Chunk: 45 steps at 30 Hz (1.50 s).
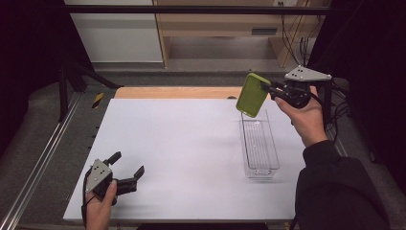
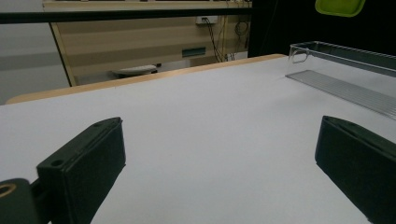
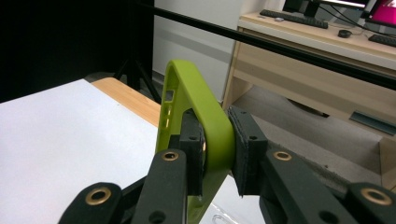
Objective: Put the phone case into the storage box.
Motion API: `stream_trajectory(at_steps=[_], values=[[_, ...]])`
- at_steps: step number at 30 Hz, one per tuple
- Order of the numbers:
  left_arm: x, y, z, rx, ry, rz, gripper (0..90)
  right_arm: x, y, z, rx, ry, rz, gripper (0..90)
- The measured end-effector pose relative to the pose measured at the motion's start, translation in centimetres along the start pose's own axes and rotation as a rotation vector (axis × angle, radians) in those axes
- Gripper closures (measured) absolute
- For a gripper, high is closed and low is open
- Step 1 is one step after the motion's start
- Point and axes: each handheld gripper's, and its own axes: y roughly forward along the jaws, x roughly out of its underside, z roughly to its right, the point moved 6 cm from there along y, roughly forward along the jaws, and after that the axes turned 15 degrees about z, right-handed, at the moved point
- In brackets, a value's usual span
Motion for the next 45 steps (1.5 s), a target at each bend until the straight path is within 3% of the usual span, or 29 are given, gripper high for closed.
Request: stream_trajectory(at_steps=[14, 45], values=[[0.2, 0.1, 0.0, 0.004, 0.005, -0.008, 1.1, 1.7, 0.5, 2.1, 0.033, 0.0, -0.043, 76.4], [0.4, 0.2, 0.1, 0.013, 0.013, -0.018, 1.2, 5.9, 0.7, 3.7, 0.04, 0.015, -0.115, 76.4]])
